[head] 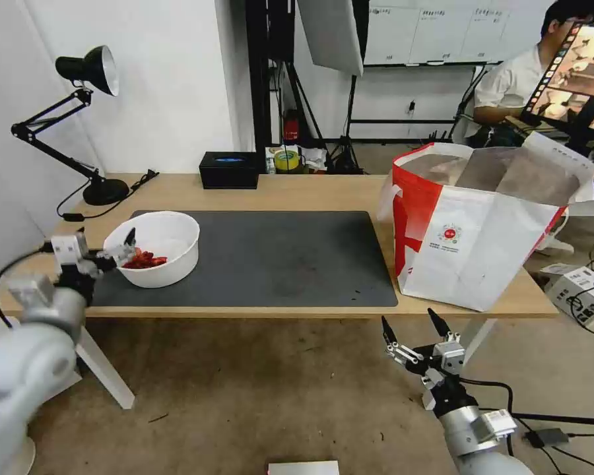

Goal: Pick up the trash from the table and place it into the takeout bag.

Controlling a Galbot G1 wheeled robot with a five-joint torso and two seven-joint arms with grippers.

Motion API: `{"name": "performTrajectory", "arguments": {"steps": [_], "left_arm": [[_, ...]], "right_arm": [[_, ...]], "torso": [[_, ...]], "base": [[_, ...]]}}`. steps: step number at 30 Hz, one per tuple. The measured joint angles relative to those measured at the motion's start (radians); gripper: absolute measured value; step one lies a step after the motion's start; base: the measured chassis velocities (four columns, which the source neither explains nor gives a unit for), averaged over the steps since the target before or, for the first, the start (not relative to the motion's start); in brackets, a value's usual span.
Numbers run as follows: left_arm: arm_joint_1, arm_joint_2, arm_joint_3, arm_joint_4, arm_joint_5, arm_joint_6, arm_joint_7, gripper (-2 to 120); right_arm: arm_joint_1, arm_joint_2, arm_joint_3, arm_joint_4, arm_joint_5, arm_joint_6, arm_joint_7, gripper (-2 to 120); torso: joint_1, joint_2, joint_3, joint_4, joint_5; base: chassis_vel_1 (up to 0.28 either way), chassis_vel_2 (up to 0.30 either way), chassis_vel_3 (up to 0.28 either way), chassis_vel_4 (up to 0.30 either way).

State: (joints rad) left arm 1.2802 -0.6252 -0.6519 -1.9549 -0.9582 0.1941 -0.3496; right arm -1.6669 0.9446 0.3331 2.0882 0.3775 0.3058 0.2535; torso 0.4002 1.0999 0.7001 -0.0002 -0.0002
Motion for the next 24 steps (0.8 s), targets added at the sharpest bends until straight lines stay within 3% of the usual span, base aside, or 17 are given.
{"name": "performTrajectory", "arguments": {"steps": [3,8,11,12,14,18,24], "left_arm": [[-0.053,0.056,-0.001,0.040,-0.121,0.094,-0.056,100],[-0.103,0.085,0.017,0.071,-0.181,0.149,-0.060,100],[-0.193,0.117,0.064,0.145,-0.261,0.226,-0.056,100],[-0.193,0.117,0.064,0.145,-0.261,0.226,-0.056,100],[-0.257,0.124,0.097,0.211,-0.322,0.330,-0.019,100],[-0.354,0.119,0.164,0.295,-0.397,0.439,0.004,100],[-0.491,0.081,0.285,0.388,-0.421,0.473,0.004,100]], "right_arm": [[0.000,0.000,0.000,0.000,0.000,0.000,0.000,100],[0.000,0.000,0.000,0.000,0.000,0.000,0.000,100],[0.000,0.000,0.000,0.000,0.000,-0.001,0.000,100],[0.000,0.000,0.000,0.000,0.000,-0.001,0.000,100],[0.000,0.000,0.000,0.000,0.000,-0.001,0.000,100],[0.000,0.000,0.000,0.000,0.000,-0.001,0.000,100],[0.000,0.000,0.000,0.000,0.000,-0.001,0.000,100]], "torso": [[0.000,0.000,0.000,0.0006,0.0003],[0.000,0.000,0.000,0.0003,0.0001],[0.000,0.000,0.000,0.0002,0.0001],[0.000,0.000,0.000,0.0002,0.0001],[0.000,0.000,0.000,0.0003,0.0000],[0.000,0.000,0.000,0.0002,0.0003],[0.000,0.000,0.000,0.0002,0.0001]], "base": [[0.000,0.000,0.000,0.000],[0.000,0.000,0.000,0.000],[0.000,0.000,0.000,0.000],[0.000,0.000,0.000,0.000],[0.000,0.000,0.000,0.000],[0.000,0.000,0.000,0.000],[0.000,0.000,0.000,0.000]]}}
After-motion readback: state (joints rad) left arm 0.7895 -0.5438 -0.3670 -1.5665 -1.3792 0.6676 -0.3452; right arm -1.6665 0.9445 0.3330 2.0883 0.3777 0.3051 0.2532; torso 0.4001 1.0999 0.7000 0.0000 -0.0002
